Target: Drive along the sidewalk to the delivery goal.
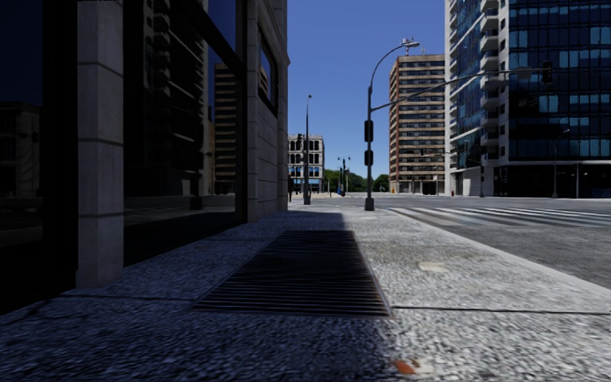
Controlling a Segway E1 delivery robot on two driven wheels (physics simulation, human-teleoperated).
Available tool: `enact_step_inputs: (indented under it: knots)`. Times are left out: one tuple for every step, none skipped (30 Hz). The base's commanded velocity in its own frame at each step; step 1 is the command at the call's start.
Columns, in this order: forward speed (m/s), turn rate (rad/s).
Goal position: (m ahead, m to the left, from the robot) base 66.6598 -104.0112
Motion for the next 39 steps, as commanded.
enact_step_inputs:
  knots:
    - [2.00,0.00]
    - [2.00,0.00]
    - [2.00,0.00]
    - [2.00,0.00]
    - [2.00,0.00]
    - [2.00,0.00]
    - [2.00,0.00]
    - [2.00,0.00]
    - [2.00,0.00]
    - [2.00,0.00]
    - [2.00,0.00]
    - [2.00,0.00]
    - [2.00,0.00]
    - [2.00,0.00]
    - [2.00,0.00]
    - [2.00,0.00]
    - [2.00,0.00]
    - [2.00,0.00]
    - [2.00,0.00]
    - [2.00,0.00]
    - [2.00,0.00]
    - [2.00,0.00]
    - [2.00,0.00]
    - [2.00,0.00]
    - [2.00,0.00]
    - [2.00,0.00]
    - [2.00,0.00]
    - [2.00,0.00]
    - [2.00,0.00]
    - [2.00,0.00]
    - [2.00,0.00]
    - [2.00,0.00]
    - [2.00,0.00]
    - [2.00,0.00]
    - [2.00,0.00]
    - [2.00,0.00]
    - [2.00,0.00]
    - [2.00,0.00]
    - [2.00,0.00]
